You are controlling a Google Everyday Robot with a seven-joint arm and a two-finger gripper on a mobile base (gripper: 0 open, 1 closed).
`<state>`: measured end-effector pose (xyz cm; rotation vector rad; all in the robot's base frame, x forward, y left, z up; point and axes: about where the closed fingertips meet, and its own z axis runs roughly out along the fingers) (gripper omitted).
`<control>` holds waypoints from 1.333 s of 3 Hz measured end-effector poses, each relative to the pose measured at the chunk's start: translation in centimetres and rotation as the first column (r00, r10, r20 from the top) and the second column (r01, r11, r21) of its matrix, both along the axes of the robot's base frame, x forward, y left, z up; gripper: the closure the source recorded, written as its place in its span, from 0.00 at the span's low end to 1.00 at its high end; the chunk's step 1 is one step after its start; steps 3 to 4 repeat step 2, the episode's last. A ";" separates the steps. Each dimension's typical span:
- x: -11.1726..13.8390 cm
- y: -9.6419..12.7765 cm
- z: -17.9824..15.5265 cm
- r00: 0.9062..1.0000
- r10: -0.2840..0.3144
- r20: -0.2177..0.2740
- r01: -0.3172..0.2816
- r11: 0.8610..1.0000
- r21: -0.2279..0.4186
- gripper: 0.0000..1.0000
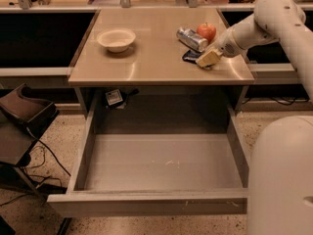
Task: Pick rxbar blueberry from top drawer and place on counter
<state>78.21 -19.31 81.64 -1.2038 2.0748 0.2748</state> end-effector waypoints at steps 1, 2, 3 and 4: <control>0.0 0.0 0.0 1.000 0.000 0.000 0.000 1.000 0.000 0.00; 0.0 0.0 0.0 1.000 0.000 0.000 0.000 1.000 0.000 0.00; 0.0 0.0 0.0 1.000 0.000 0.000 0.000 1.000 0.000 0.00; 0.0 0.0 0.0 1.000 0.000 0.000 0.000 1.000 0.000 0.00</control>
Offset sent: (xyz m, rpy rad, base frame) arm 0.0000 0.0000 0.0000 0.0000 0.0000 0.0000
